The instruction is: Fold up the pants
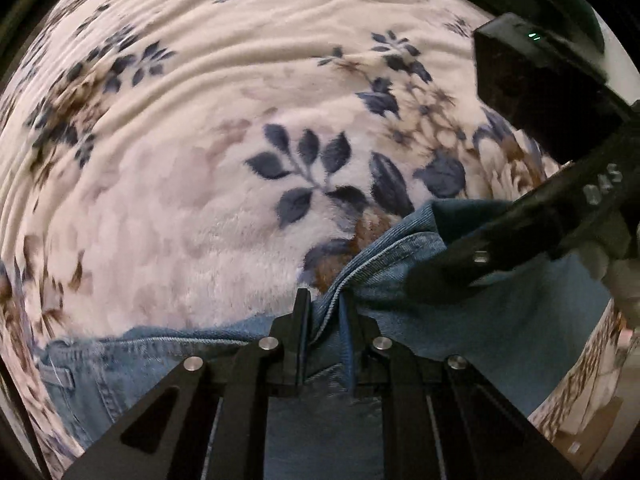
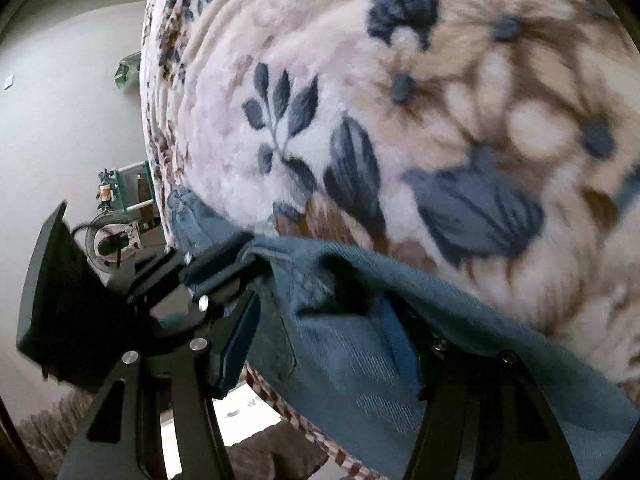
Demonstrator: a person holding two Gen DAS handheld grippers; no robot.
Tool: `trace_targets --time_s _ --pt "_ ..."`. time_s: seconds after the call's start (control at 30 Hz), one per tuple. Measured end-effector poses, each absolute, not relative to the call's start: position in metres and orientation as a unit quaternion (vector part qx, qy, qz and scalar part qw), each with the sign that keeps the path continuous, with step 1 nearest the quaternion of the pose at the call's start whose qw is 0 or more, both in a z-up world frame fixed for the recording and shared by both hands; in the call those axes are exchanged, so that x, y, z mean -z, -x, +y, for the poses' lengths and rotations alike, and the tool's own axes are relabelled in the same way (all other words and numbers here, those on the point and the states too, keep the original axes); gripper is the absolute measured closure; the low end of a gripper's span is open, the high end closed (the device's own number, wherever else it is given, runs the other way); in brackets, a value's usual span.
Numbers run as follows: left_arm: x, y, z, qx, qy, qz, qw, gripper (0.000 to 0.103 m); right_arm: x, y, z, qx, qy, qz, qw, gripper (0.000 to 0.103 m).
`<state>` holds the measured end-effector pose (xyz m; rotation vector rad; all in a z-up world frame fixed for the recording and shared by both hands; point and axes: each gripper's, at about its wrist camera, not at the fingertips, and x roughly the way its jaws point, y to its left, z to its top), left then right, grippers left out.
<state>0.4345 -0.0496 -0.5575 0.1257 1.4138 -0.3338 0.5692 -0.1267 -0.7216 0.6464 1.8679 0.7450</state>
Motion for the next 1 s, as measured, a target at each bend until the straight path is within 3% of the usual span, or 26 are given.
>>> trace_targets --time_s 0.1,0.13,0.17,0.23,0.5,0.53,0.63,0.7,0.77,0.9,1.0 --pt "0.560 -0.432 -0.051 0.148 -0.053 0.647 0.746 0.092 0.731 -0.572 -0.119 -0.292 -0.277 0.776 0.486 0.041" --pt "0.560 -0.431 -0.051 0.148 -0.054 0.647 0.746 0.092 0.730 -0.572 -0.117 -0.292 -0.275 0.775 0.488 0.070" --pt "0.560 -0.431 -0.054 0.147 -0.058 0.645 0.748 0.092 0.728 -0.571 -0.117 -0.297 -0.277 0.776 0.482 0.080" --pt "0.555 -0.432 -0.052 0.150 -0.063 0.641 0.750 0.091 0.722 -0.571 -0.125 -0.309 -0.297 0.770 0.473 0.083" --pt "0.546 -0.431 -0.047 0.152 -0.072 0.634 0.755 0.092 0.727 -0.564 -0.133 -0.325 -0.316 0.779 0.434 0.083" --pt "0.543 -0.430 -0.049 0.151 -0.072 0.633 0.756 0.092 0.731 -0.566 -0.130 -0.321 -0.322 0.780 0.430 0.079" --pt "0.538 -0.427 -0.046 0.147 -0.069 0.631 0.758 0.094 0.750 -0.568 -0.120 -0.319 -0.375 0.775 0.398 0.047" --pt "0.530 -0.427 -0.039 0.142 -0.066 0.631 0.760 0.094 0.755 -0.570 -0.117 -0.306 -0.386 0.773 0.400 0.051" --pt "0.527 -0.430 -0.030 0.131 -0.057 0.633 0.761 0.094 0.749 -0.572 -0.118 -0.305 -0.378 0.772 0.411 0.080" --pt "0.514 -0.431 -0.012 0.106 -0.041 0.625 0.772 0.091 0.734 -0.571 -0.142 -0.320 -0.434 0.734 0.413 0.084" --pt "0.512 -0.429 0.002 0.061 -0.038 0.627 0.776 0.074 0.735 -0.571 -0.139 -0.316 -0.399 0.750 0.422 0.081"
